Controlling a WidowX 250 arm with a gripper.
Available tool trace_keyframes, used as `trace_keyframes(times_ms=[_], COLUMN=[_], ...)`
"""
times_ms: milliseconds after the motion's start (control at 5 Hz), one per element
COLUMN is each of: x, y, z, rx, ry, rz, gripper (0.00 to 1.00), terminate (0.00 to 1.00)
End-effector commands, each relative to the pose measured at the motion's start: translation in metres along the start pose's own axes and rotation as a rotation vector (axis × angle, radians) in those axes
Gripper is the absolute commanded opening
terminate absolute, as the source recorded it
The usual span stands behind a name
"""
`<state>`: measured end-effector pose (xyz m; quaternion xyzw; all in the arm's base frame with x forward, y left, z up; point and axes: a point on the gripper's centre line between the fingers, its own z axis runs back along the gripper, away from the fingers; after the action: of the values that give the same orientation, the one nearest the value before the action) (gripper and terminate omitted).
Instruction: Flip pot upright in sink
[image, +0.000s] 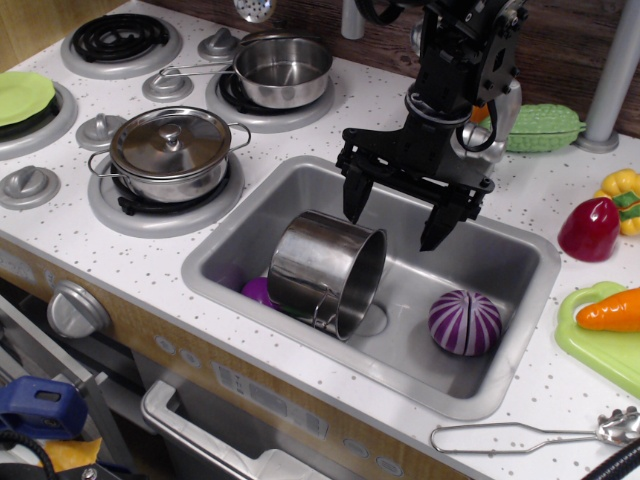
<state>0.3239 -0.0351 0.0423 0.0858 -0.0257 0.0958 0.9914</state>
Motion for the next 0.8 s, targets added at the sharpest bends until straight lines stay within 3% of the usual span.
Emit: trace_keyframes(times_ms=[0,200,400,600], x=[0.0,-0.0008,0.0045,0.0056], y=[0.0,0.0037,0.0053,0.0056], z=[0.0,0.0001,0.0054,0.0036], rx=[0.0,0.139,0.245,0.286], ry=[0.0,-0.079,-0.114,-0.14], rz=[0.0,-0.081,-0.141,-0.164], gripper=[1.0,1.0,1.0,1.0], terminate=[0.0,0.0,0.0,0.0])
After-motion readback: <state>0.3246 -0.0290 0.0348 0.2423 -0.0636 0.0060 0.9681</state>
